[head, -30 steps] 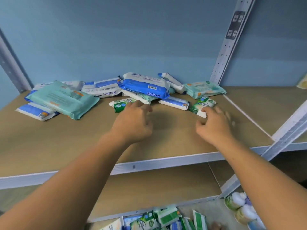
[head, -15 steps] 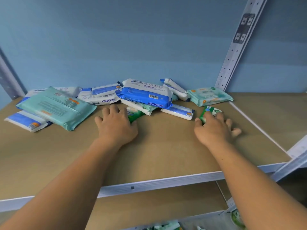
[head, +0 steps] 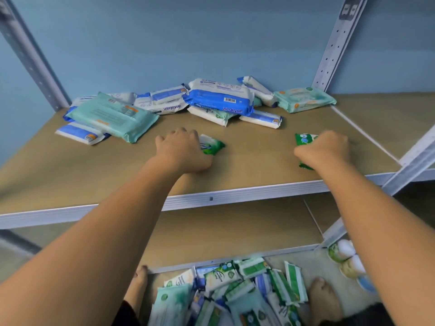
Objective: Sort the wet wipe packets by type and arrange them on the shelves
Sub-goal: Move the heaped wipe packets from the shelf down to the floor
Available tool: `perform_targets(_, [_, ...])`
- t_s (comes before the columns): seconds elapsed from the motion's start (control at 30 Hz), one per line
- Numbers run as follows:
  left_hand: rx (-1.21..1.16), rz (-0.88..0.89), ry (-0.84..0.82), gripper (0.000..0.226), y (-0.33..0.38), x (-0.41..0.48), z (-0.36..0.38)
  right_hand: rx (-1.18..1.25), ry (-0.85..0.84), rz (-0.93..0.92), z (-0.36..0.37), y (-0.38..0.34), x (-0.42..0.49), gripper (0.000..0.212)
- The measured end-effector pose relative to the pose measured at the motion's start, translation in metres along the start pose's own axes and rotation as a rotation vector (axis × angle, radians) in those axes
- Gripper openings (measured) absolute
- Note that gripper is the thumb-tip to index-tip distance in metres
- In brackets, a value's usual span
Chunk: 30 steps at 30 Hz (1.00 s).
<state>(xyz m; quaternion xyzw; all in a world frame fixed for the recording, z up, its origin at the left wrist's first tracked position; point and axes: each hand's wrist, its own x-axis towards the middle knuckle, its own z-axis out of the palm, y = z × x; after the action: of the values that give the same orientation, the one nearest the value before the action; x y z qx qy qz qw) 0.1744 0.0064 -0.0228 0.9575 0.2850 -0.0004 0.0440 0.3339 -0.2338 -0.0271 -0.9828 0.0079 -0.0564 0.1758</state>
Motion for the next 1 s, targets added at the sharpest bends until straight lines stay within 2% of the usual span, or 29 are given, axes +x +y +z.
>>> perform_targets(0.13, [0.01,0.128,0.052,0.061,0.001,-0.037,-0.001,0.003,-0.083,-0.008,-0.02,0.018,-0.025,0.041])
perform_targets(0.3, [-0.004,0.253,0.15,0.059,0.006,-0.092,0.005,-0.099,-0.181,-0.133,-0.043,0.027,-0.073,0.05])
perform_targets(0.43, [-0.056,0.346,0.176,0.064,0.008,-0.139,0.011,-0.066,-0.163,-0.244,-0.052,0.04,-0.11,0.051])
perform_targets(0.6, [-0.155,0.452,0.1,0.067,0.003,-0.199,0.041,0.055,-0.086,-0.371,-0.038,0.074,-0.165,0.059])
perform_targets(0.73, [-0.137,0.384,-0.096,0.063,-0.004,-0.235,0.101,0.106,-0.102,-0.419,-0.003,0.109,-0.209,0.048])
perform_targets(0.87, [-0.187,0.231,-0.283,0.066,-0.013,-0.252,0.17,-0.063,-0.318,-0.388,0.037,0.14,-0.237,0.056])
perform_targets(0.93, [-0.192,0.151,-0.346,0.068,-0.016,-0.258,0.203,-0.098,-0.446,-0.321,0.054,0.157,-0.244,0.067])
perform_targets(1.0, [-0.227,0.059,-0.414,0.073,-0.015,-0.263,0.231,-0.113,-0.547,-0.242,0.068,0.173,-0.249,0.068])
